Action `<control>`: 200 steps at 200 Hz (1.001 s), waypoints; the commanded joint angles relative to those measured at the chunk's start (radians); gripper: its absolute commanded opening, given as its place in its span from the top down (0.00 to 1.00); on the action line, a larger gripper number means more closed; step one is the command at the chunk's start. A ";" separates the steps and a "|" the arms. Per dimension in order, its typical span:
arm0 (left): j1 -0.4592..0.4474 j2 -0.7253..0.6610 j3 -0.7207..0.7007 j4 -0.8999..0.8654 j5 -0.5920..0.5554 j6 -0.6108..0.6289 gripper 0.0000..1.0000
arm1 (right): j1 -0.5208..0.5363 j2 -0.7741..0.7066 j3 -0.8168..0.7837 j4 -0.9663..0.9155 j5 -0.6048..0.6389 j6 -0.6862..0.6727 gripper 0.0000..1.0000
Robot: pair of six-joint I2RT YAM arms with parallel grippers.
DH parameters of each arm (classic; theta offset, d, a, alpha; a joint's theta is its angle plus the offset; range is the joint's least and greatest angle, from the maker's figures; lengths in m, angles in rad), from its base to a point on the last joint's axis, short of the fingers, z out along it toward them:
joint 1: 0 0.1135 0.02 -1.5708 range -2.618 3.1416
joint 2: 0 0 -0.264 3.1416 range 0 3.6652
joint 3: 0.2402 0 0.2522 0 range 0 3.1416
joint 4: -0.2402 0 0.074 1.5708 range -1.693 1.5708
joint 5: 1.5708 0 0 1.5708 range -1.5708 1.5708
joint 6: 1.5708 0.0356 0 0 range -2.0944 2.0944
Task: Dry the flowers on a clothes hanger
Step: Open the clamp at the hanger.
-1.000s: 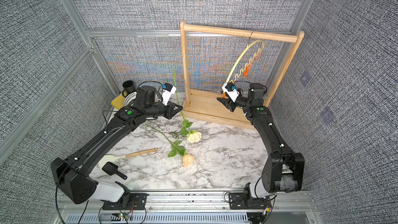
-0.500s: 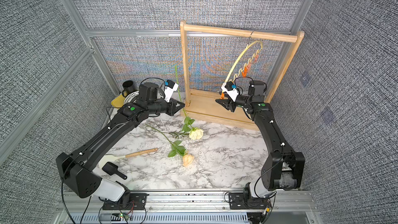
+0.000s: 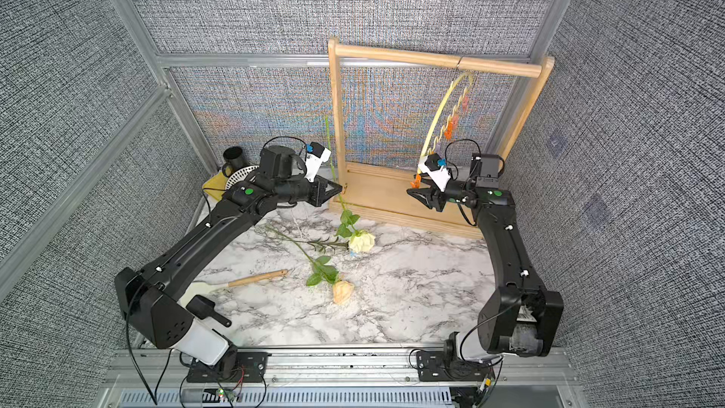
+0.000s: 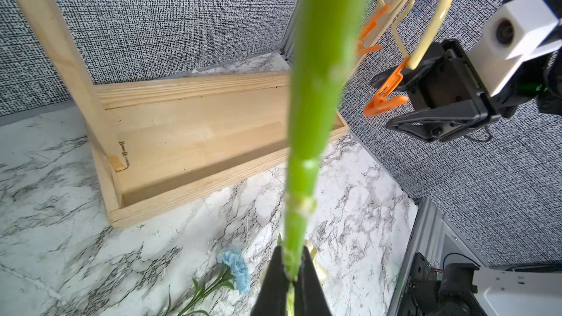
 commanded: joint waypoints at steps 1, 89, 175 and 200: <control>0.001 0.007 0.009 0.022 0.024 -0.004 0.98 | -0.026 -0.034 -0.018 -0.013 -0.008 -0.029 0.47; 0.001 0.010 0.006 0.020 0.033 0.000 0.98 | -0.045 -0.047 -0.009 -0.018 -0.024 -0.018 0.62; 0.000 0.097 0.067 0.144 0.041 -0.029 0.98 | 0.075 0.015 0.049 0.003 -0.026 0.059 0.66; 0.000 0.118 0.065 0.274 0.065 -0.042 0.98 | 0.103 0.035 0.060 0.046 -0.036 0.131 0.66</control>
